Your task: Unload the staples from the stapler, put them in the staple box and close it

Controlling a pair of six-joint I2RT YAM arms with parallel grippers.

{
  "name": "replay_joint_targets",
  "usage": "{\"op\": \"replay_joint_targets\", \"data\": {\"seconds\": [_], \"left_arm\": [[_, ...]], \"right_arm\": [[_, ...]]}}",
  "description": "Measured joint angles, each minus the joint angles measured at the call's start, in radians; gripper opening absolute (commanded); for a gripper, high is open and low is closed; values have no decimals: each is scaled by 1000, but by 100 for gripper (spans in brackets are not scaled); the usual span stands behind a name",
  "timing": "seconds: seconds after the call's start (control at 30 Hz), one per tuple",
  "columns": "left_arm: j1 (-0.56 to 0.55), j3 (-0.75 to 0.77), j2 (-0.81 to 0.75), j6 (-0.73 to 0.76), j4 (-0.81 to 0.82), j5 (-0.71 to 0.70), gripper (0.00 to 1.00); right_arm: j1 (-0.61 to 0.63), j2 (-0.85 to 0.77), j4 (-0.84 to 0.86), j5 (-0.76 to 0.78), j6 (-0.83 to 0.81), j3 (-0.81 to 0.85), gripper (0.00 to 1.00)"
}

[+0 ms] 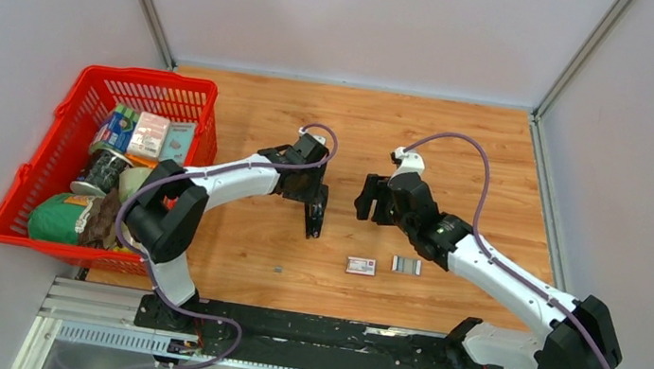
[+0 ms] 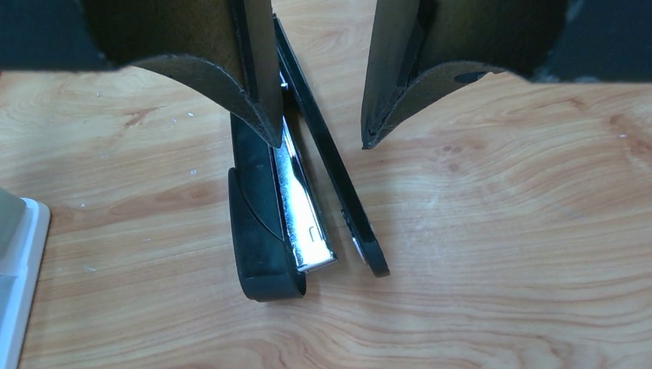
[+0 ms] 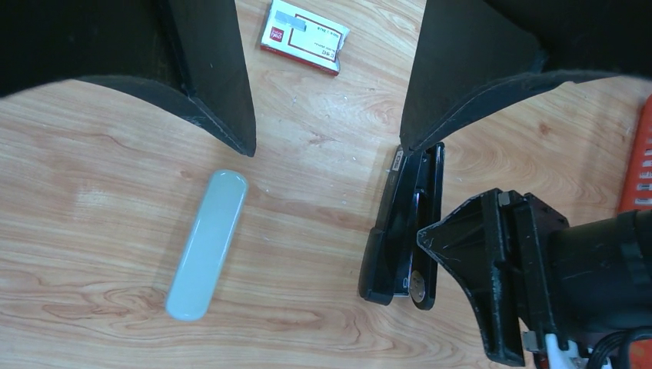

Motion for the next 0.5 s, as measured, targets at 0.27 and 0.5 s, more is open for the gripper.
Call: {"op": "replay_joint_targets", "data": {"seconds": [0.27, 0.5], "left_arm": [[1, 0, 55, -14, 28, 21, 34], [9, -5, 55, -23, 46, 15, 3]], "right_arm": [[0, 24, 1, -14, 1, 0, 72], [0, 45, 8, -21, 5, 0, 72]]}}
